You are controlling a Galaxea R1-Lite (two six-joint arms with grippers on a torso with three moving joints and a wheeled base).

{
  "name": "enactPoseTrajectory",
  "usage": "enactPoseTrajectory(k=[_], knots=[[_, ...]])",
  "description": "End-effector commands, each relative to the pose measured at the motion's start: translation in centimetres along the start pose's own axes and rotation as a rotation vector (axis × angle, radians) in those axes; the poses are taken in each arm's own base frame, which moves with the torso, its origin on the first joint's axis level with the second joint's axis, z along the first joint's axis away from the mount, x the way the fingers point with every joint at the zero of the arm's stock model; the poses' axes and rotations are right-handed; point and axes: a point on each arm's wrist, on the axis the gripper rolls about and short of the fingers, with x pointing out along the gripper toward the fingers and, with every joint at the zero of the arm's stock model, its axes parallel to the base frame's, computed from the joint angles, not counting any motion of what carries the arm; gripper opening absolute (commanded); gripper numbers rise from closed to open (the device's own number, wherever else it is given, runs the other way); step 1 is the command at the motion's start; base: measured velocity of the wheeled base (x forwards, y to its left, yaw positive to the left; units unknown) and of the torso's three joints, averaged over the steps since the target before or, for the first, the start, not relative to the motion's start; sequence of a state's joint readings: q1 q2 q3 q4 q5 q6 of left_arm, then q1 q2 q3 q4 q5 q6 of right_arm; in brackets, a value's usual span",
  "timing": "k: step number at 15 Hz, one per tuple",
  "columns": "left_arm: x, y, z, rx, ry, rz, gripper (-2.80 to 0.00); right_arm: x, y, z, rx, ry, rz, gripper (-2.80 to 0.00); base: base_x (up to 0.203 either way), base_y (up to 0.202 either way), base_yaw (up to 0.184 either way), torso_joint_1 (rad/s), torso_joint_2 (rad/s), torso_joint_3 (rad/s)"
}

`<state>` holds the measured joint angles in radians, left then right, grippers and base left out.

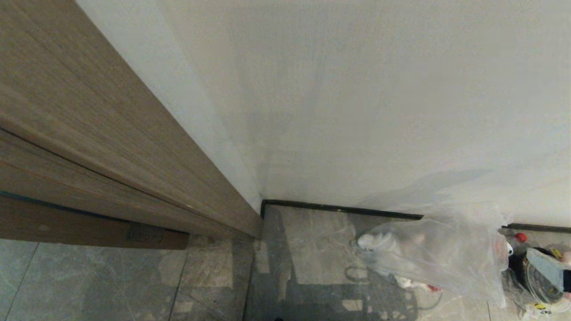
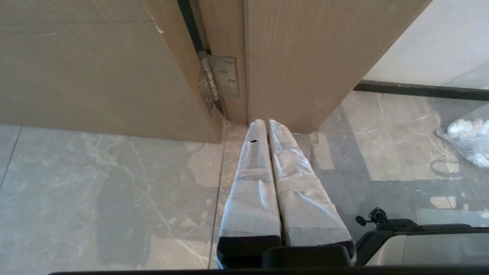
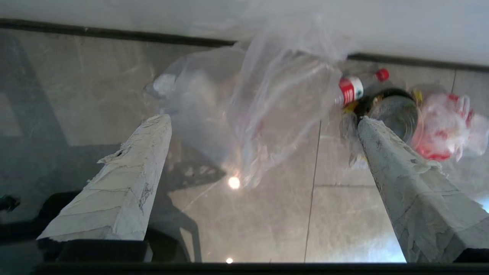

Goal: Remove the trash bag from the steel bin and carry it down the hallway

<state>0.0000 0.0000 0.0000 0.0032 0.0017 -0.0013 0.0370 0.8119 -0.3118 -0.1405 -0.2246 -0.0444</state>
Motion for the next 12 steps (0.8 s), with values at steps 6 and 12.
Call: enactPoseTrajectory(k=[6, 12], knots=[[0.0, 0.0, 0.0, 0.000, 0.000, 0.000, -2.80, -7.2, -1.3, -7.2, 0.014, -0.012, 0.015, -2.80, 0.000, 0.000, 0.000, 0.000, 0.00, 0.000], [0.0, 0.0, 0.0, 0.000, 0.000, 0.001, -2.80, -7.3, -0.9, -9.9, 0.116, -0.081, 0.039, -2.80, 0.000, 0.000, 0.000, 0.000, 0.00, 0.000]])
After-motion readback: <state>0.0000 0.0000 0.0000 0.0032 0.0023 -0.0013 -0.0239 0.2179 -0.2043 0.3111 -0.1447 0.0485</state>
